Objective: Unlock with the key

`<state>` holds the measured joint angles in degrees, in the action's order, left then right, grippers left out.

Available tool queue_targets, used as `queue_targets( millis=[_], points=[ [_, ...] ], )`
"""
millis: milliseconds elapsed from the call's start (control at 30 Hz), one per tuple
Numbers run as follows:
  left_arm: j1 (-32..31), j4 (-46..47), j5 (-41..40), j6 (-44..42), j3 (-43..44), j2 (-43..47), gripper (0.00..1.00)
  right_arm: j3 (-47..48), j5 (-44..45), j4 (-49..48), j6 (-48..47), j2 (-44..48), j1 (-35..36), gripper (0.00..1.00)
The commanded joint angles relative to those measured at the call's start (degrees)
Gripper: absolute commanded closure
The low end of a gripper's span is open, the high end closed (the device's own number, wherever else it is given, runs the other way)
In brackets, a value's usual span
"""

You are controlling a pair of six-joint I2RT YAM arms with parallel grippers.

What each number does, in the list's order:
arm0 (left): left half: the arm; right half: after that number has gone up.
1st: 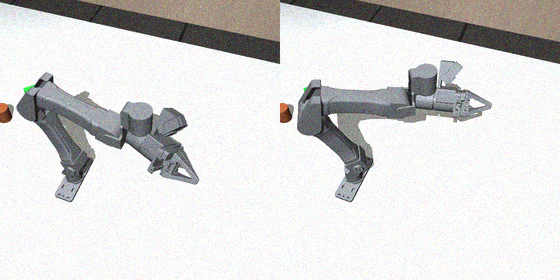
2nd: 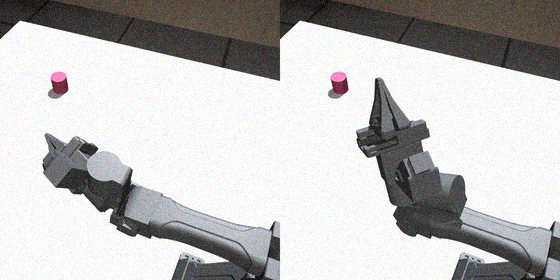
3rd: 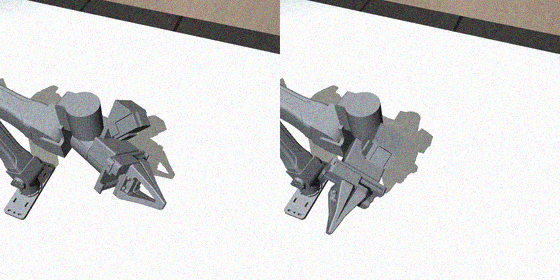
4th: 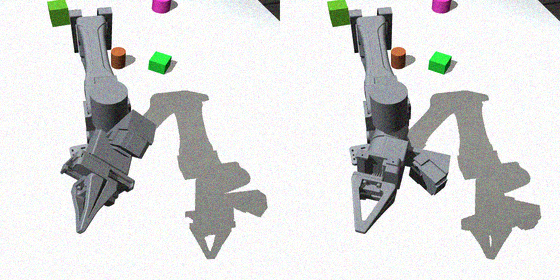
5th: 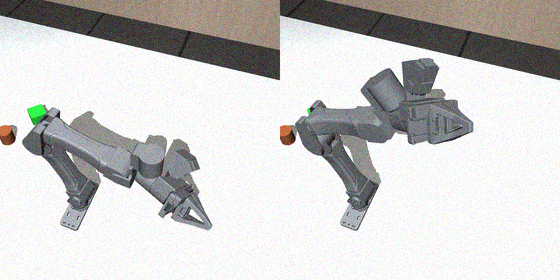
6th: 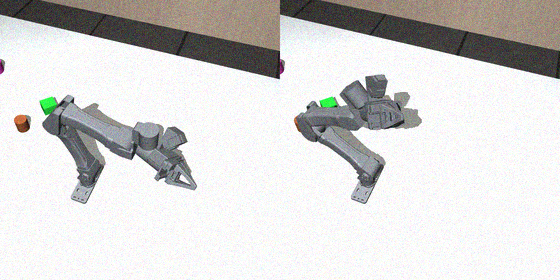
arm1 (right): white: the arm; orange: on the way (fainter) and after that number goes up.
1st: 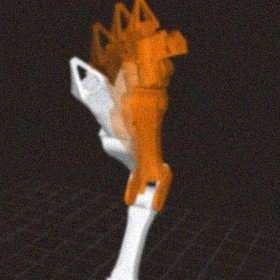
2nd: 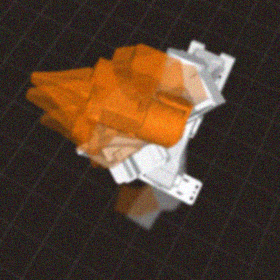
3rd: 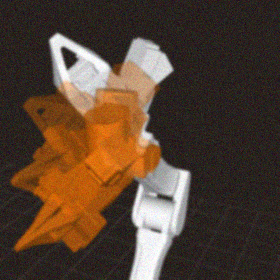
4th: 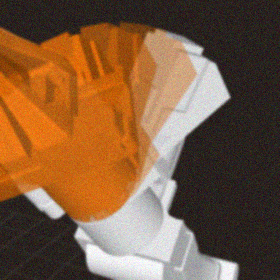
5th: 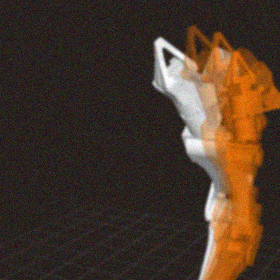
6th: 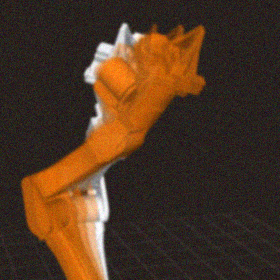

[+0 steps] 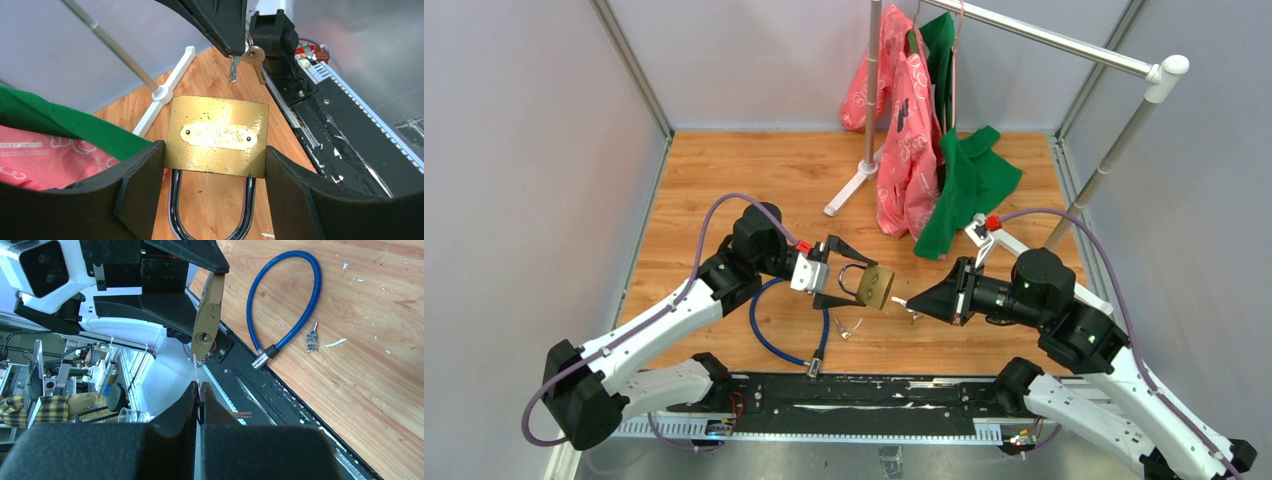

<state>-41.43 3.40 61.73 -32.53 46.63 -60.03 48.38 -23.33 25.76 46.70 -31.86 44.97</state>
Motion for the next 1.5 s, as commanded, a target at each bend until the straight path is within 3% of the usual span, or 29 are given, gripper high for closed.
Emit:
queue_targets(
  millis=[0,1467],
  points=[
    [0.0,5.7,1.4,0.1,2.6,1.0,1.0,1.6,0.4,-1.7,0.6,-0.9,-0.7,1.0],
    [-2.1,6.0,-5.1,-0.8,3.1,0.2,1.0,-0.6,4.7,1.8,0.3,-0.5,-0.6,1.0]
  ],
)
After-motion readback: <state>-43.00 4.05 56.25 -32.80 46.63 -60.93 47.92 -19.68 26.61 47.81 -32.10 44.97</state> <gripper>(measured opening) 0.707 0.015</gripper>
